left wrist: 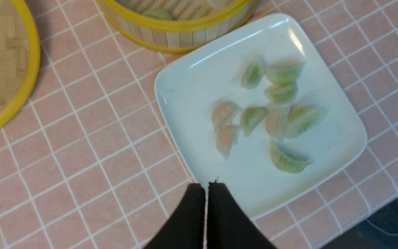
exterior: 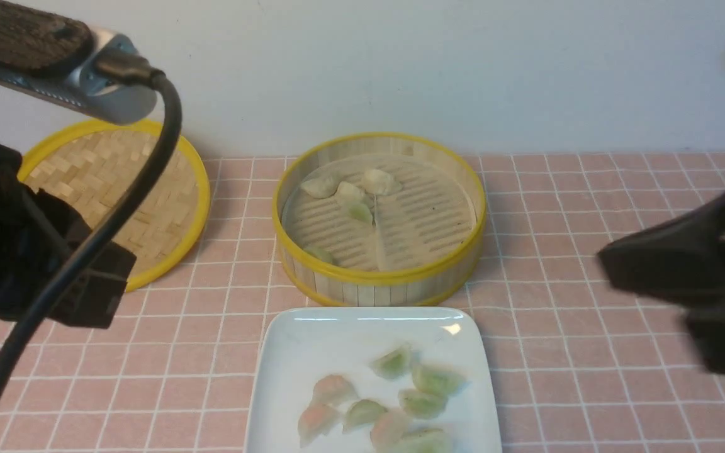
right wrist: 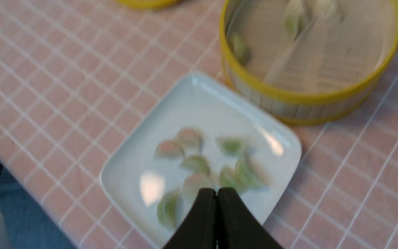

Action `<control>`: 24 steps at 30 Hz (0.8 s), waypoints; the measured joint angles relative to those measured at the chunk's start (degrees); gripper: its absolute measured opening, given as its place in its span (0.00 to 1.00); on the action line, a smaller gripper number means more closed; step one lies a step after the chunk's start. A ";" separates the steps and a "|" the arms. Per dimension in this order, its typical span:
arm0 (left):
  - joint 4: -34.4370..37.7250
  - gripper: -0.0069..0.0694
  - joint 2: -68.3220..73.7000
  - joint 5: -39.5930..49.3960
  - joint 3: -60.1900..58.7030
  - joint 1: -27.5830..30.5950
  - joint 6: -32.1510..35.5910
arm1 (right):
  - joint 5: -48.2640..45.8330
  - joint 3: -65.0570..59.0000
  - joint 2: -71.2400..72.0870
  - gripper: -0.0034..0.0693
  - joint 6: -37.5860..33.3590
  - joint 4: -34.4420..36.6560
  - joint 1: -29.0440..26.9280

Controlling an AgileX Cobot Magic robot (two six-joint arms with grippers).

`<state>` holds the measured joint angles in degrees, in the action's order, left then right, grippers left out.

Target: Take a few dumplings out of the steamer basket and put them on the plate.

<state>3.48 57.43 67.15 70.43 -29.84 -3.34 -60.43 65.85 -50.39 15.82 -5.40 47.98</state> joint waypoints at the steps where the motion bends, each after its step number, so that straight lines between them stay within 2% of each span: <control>1: 0.01 0.08 0.00 0.00 0.00 0.00 0.00 | 0.77 -0.35 1.66 0.03 0.16 -0.59 0.00; 7: 1.91 0.08 0.00 -5.68 0.00 0.00 0.11 | 17.43 -20.36 30.46 0.03 6.05 -10.31 0.00; 11: 1.95 0.08 0.00 -6.33 0.00 0.00 0.49 | 23.43 -29.80 43.20 0.03 11.53 -15.75 0.00; 13: 1.95 0.08 0.00 -6.70 0.00 0.00 0.83 | 26.01 -36.11 50.36 0.03 18.88 -21.64 0.00; 16: 2.54 0.08 -0.61 -10.69 -1.33 0.08 1.25 | 26.81 -39.05 51.34 0.03 25.76 -26.88 0.00; 18: 2.64 0.08 -1.71 -13.49 -3.10 0.08 1.54 | 27.91 -39.59 50.55 0.03 27.75 -29.03 0.00; 24: 3.46 0.08 -13.73 -23.61 -16.83 0.08 2.00 | 31.99 -39.89 49.25 0.03 29.59 -32.16 0.00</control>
<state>6.93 43.70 43.54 53.60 -29.76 -1.34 -28.44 25.96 -1.14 45.41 -37.56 47.98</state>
